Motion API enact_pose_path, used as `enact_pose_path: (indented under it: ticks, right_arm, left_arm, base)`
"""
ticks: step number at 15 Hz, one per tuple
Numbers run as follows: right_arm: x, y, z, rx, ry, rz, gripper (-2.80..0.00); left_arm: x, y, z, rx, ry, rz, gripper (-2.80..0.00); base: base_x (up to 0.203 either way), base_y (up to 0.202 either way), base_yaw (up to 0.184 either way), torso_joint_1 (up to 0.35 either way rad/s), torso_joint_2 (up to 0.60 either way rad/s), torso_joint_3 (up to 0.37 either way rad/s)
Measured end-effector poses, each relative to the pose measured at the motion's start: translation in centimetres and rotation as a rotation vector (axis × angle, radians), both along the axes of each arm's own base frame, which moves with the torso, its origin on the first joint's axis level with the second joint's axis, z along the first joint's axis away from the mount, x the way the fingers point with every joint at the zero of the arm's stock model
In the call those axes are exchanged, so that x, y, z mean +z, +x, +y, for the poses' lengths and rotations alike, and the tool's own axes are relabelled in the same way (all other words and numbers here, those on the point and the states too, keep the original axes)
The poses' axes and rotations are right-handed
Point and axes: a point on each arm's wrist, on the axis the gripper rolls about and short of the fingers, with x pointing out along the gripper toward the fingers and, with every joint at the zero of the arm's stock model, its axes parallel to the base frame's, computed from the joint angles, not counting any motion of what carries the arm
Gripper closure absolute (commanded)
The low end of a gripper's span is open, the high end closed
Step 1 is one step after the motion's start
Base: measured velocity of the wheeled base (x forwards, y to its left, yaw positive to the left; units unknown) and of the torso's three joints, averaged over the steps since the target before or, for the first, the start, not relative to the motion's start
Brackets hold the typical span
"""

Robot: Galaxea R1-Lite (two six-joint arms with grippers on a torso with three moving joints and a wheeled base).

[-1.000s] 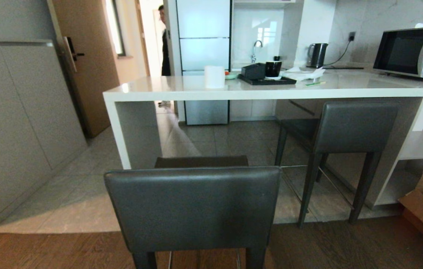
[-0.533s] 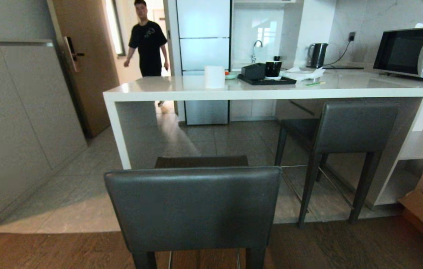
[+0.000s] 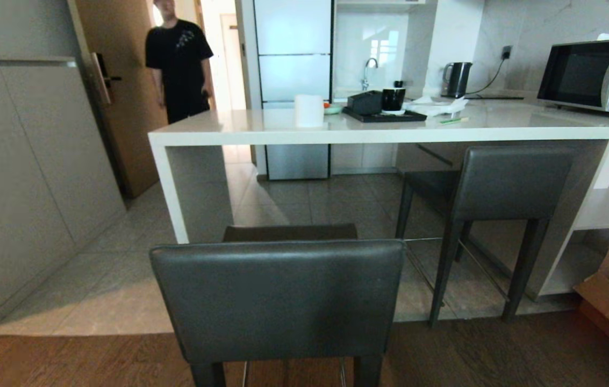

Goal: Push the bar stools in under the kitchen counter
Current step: Pull the gray chair out from under the dining table

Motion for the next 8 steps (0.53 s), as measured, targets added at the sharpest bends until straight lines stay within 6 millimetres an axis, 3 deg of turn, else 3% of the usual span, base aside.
enact_pose_path:
  ticks: [4,8]
  right_arm:
    - [0.0,0.0,0.0,0.0,0.0,0.0,0.0]
    - [0.0,0.0,0.0,0.0,0.0,0.0,0.0]
  left_arm:
    - [0.0,0.0,-0.01,0.003,0.0,0.001,0.0]
    - [0.02,-0.01,-0.01,0.004,0.0,0.0,0.0]
  base:
    - [0.0,0.0,0.0,0.0,0.0,0.0]
    - [0.002,-0.159,0.001,0.005,0.0,0.003]
